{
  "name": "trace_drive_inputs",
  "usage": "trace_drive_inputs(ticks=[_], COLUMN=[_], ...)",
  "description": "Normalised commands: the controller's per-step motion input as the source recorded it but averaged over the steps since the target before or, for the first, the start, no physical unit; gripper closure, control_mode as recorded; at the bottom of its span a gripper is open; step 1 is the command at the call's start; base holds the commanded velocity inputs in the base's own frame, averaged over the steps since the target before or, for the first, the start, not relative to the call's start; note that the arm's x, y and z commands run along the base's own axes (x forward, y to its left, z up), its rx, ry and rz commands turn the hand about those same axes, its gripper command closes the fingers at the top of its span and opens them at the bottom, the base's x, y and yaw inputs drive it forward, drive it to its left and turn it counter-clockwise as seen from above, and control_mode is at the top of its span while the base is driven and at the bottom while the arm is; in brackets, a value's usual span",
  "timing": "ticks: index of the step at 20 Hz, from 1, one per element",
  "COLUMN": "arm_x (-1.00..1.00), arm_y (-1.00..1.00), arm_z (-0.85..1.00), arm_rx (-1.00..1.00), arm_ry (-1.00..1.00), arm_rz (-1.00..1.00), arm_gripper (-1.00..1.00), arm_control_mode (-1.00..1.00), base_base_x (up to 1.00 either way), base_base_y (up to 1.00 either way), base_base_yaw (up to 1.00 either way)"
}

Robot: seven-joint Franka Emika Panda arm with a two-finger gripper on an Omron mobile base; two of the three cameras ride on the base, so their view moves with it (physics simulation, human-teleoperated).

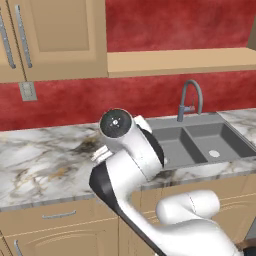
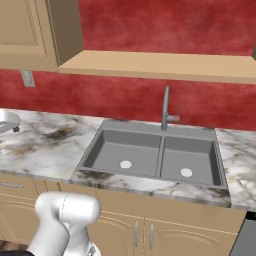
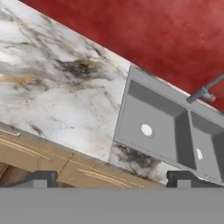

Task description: Take the tongs from the drawer on the left and place them on the dining counter next to the tray containing the kebab skewer.

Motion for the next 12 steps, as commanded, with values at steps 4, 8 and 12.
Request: trace_drive_inputs(ticks=[4,8,12], arm_x=[-0.44,-0.30,-0.06], arm_y=[0.93,0.89,0.60], arm_z=[-0.13,-0.33,-0.41], arm_rx=[-0.23,-0.26,-0.30], arm_ry=[-0.10,0.00,0.08], arm_rz=[0.11,0.10,0.07], arm_gripper=[-1.00,-1.00,-1.00], arm_control_mode=[-1.00,-1.00,-1.00], base_base_x=[0.00,0.00,0.00], base_base_y=[0.00,0.00,0.00], base_base_yaw=[0.00,0.00,0.00])
